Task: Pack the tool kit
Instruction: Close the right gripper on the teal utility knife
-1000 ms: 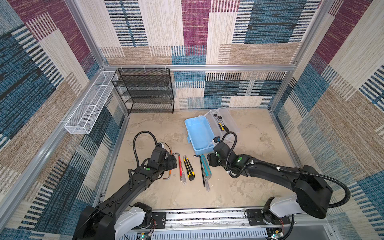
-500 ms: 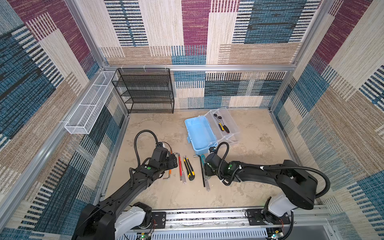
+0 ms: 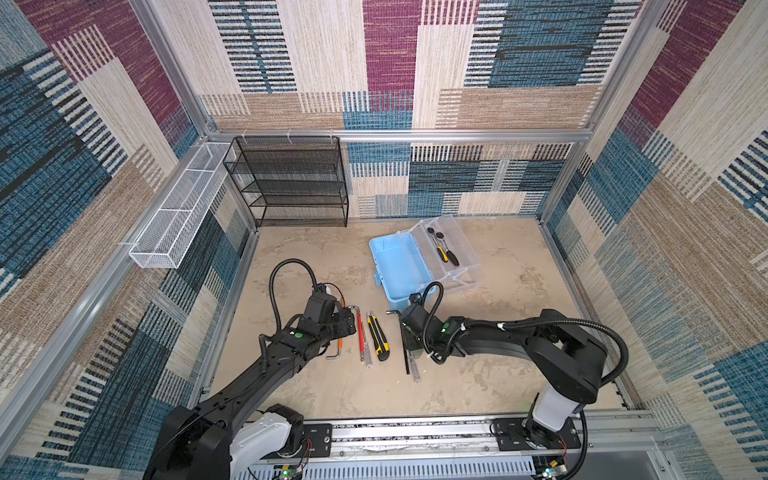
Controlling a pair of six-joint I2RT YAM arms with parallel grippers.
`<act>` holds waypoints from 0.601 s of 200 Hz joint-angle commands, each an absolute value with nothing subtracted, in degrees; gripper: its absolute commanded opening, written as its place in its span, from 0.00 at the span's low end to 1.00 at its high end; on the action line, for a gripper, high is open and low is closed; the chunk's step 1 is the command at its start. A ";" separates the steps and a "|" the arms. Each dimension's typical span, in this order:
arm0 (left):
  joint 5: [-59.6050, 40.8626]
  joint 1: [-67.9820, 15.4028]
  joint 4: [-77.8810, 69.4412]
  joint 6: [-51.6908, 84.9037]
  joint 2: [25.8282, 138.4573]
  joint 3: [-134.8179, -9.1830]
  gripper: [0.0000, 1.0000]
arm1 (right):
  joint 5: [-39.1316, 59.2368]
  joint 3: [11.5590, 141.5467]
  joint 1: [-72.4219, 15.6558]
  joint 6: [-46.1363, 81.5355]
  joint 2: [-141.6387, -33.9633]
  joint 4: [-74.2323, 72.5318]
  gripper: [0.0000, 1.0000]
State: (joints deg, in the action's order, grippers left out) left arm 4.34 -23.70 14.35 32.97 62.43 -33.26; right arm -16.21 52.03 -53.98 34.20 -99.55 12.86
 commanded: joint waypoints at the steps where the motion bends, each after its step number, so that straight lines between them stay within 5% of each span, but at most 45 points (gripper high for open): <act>1: 5.32 -23.87 14.65 32.41 62.58 -34.14 0.84 | -17.61 53.27 -54.04 33.54 -101.03 15.17 0.54; 120: 4.34 -24.99 17.30 30.44 64.71 -36.69 0.87 | -16.81 43.72 -51.71 31.94 -96.11 14.07 0.41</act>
State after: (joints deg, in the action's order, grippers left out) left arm 4.12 -24.80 16.34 31.99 64.90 -36.18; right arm -20.08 46.30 -52.53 32.36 -97.36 8.56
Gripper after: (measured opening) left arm 0.873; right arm 0.411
